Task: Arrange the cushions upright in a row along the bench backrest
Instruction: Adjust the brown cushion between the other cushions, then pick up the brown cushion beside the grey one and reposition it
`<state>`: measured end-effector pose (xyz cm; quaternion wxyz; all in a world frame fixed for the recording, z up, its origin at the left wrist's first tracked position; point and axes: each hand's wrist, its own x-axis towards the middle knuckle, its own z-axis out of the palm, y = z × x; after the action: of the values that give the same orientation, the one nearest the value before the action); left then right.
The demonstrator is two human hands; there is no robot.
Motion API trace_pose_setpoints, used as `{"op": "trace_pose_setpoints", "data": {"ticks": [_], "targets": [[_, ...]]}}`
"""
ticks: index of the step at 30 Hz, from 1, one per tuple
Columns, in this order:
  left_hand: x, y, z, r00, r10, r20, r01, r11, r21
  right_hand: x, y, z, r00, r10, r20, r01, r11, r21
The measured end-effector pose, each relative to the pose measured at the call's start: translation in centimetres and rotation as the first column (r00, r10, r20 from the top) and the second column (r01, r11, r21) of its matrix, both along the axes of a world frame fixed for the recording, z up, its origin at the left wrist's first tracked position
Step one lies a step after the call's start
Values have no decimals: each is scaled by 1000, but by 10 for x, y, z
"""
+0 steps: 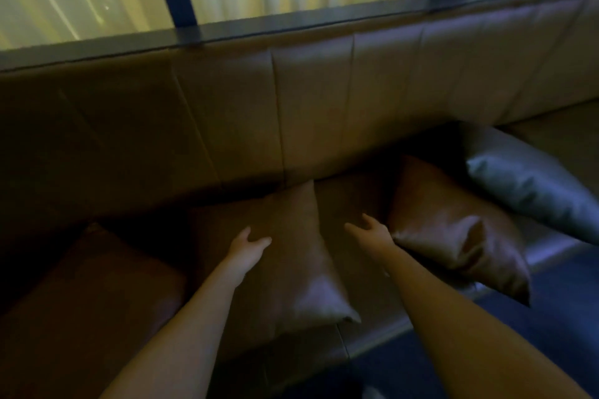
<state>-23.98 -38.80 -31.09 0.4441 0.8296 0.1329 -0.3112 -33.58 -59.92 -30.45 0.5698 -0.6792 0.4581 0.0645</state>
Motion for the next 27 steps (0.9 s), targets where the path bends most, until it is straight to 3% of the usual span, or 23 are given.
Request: {"op": "trace_pose_setpoints", "data": {"ticks": [8, 17, 23, 27], "targets": [[-27, -136, -4, 982, -172, -76, 168, 984, -50, -57, -121, -20, 989, -147, -28, 149, 986, 70], [-76, -294, -52, 956, -268, -119, 267, 963, -25, -113, -270, -76, 951, -253, -180, 261, 965, 23], [-76, -353, -76, 946, -309, -99, 311, 950, 10, -129, -336, -103, 917, -260, -301, 209, 959, -192], [-67, -375, -93, 934, -341, -104, 347, 937, 46, -134, -370, -127, 908, -301, -292, 273, 953, -132]]}}
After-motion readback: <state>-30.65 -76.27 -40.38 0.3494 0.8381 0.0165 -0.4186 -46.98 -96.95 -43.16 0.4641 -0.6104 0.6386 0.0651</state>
